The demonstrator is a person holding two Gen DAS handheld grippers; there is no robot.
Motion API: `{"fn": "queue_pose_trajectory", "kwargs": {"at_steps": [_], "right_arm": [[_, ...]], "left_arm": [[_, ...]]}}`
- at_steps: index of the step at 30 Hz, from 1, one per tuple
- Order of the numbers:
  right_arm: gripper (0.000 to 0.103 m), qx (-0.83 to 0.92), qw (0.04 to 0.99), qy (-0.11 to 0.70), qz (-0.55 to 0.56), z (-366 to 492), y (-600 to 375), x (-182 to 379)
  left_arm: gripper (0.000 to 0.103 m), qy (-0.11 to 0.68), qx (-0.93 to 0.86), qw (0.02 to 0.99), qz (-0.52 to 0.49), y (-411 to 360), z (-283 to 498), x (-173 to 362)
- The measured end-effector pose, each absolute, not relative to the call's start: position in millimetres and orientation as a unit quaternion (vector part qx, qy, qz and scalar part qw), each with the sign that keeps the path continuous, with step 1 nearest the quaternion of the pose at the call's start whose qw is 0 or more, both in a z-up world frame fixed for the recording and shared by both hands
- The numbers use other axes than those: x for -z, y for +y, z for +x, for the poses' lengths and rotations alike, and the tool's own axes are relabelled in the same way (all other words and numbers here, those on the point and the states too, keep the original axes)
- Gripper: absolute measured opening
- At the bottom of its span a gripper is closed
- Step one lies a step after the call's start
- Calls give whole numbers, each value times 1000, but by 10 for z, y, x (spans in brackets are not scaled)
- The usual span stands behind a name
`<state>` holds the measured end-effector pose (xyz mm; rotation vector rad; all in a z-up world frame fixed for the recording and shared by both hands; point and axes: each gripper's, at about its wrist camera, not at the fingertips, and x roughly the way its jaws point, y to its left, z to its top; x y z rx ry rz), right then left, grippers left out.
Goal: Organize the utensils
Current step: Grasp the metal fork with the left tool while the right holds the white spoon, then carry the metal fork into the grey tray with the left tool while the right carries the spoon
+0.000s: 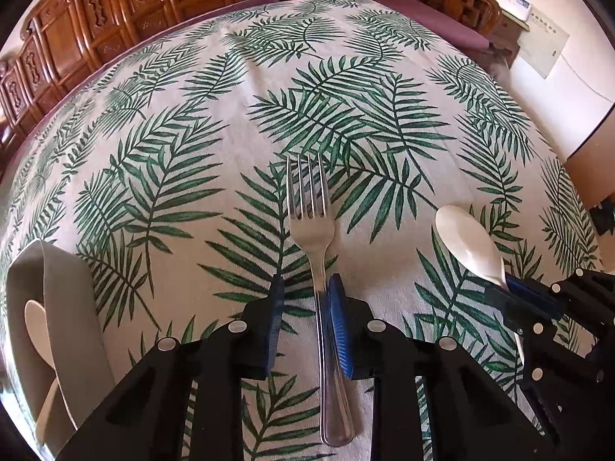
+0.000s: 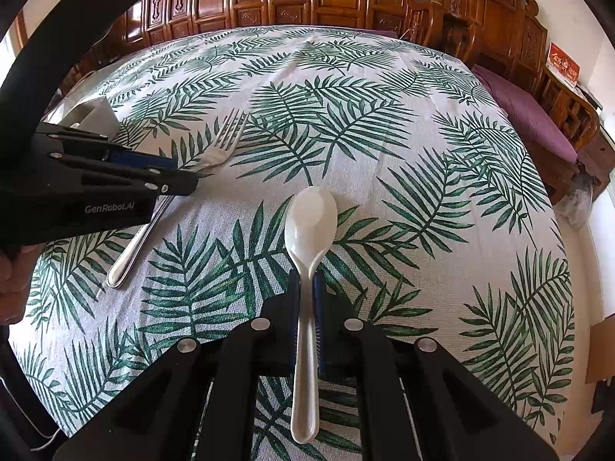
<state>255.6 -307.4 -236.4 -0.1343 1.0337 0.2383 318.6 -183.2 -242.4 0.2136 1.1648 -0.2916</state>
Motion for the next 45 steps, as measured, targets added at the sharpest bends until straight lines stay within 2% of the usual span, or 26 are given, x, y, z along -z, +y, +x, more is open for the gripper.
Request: {"fn": "queue_pose_trajectory", "kwargs": {"at_steps": [4, 5, 6, 8, 19, 34, 45], "right_arm": [[9, -112, 861, 493, -61, 2557, -3080, 2366], [9, -111, 860, 494, -61, 2561, -3079, 2366], [9, -111, 860, 495, -61, 2563, -3080, 2366], [9, -111, 858, 498, -62, 2567, -3075, 2362], [8, -139, 855, 499, -15, 2466, -2958, 2247], [8, -185, 872, 452, -7, 2423, -2381, 1675], [8, -218, 872, 439, -19, 2461, -1921, 1449]], "left_arm": [[23, 549, 136, 819, 96, -1846, 3197, 2424], [19, 549, 138, 819, 95, -1852, 3197, 2419], [9, 549, 144, 818, 93, -1859, 3199, 2415], [6, 553, 144, 816, 87, -1856, 3191, 2402], [6, 519, 169, 834, 79, -1634, 2900, 2085], [6, 470, 158, 867, 40, -884, 2643, 1462], [6, 455, 134, 880, 15, -265, 2554, 1287]]}}
